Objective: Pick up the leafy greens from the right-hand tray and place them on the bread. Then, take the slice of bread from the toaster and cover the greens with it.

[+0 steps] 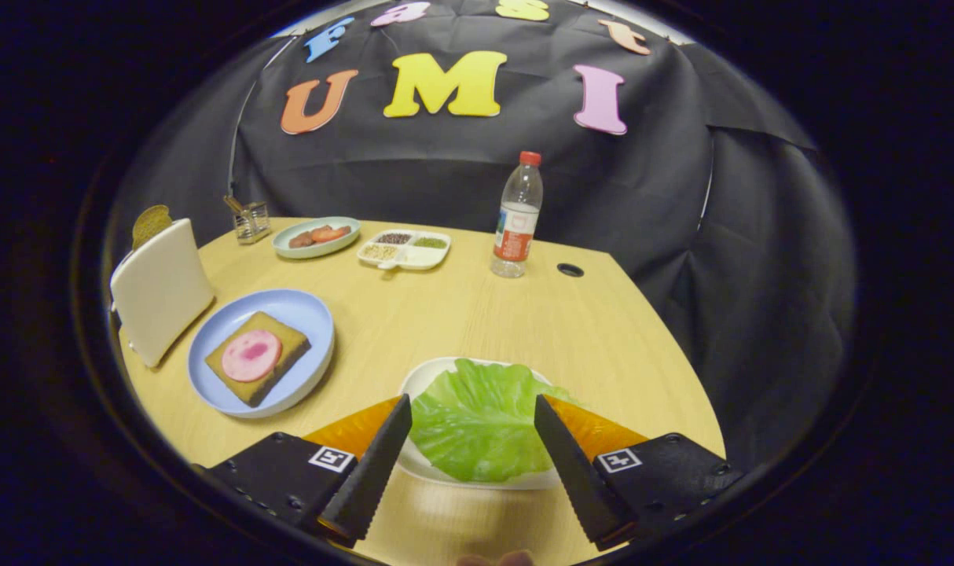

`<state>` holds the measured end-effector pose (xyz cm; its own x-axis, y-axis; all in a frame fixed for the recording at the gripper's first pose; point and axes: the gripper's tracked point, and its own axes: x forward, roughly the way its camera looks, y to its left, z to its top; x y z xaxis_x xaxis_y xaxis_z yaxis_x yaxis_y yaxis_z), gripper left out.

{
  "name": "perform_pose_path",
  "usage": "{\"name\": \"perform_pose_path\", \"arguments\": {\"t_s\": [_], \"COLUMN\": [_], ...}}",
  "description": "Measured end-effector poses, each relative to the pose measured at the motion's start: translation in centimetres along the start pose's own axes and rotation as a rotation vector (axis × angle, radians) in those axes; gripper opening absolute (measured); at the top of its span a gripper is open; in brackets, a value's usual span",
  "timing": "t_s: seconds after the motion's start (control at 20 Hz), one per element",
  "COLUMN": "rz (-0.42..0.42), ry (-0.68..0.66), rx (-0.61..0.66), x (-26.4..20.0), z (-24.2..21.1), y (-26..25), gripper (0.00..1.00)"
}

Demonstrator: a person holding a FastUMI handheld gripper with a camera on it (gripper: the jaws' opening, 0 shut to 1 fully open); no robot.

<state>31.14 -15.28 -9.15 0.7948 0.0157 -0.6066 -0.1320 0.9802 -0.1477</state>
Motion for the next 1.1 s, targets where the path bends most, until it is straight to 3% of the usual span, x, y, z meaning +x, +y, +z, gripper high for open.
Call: {"name": "perform_pose_path", "arguments": {"t_s": [0.25,0.5,0.65,0.8,1.1], "rz": [0.048,0.111,0.092,0.125,0.154], "ry": [0.084,0.106,0.089,0.097,0.019], "rx": [0.028,0.046,0.074,0.111,0.237], "x": [3.4,3.6,4.0,4.0,2.2], "z": [-2.0,-2.5,-2.2,-2.3,0.6], "y": [-0.4,-0.4,-1.3,-0.9,-1.3], "gripper": [0.96,0.95,0.50,0.05,0.00]}}
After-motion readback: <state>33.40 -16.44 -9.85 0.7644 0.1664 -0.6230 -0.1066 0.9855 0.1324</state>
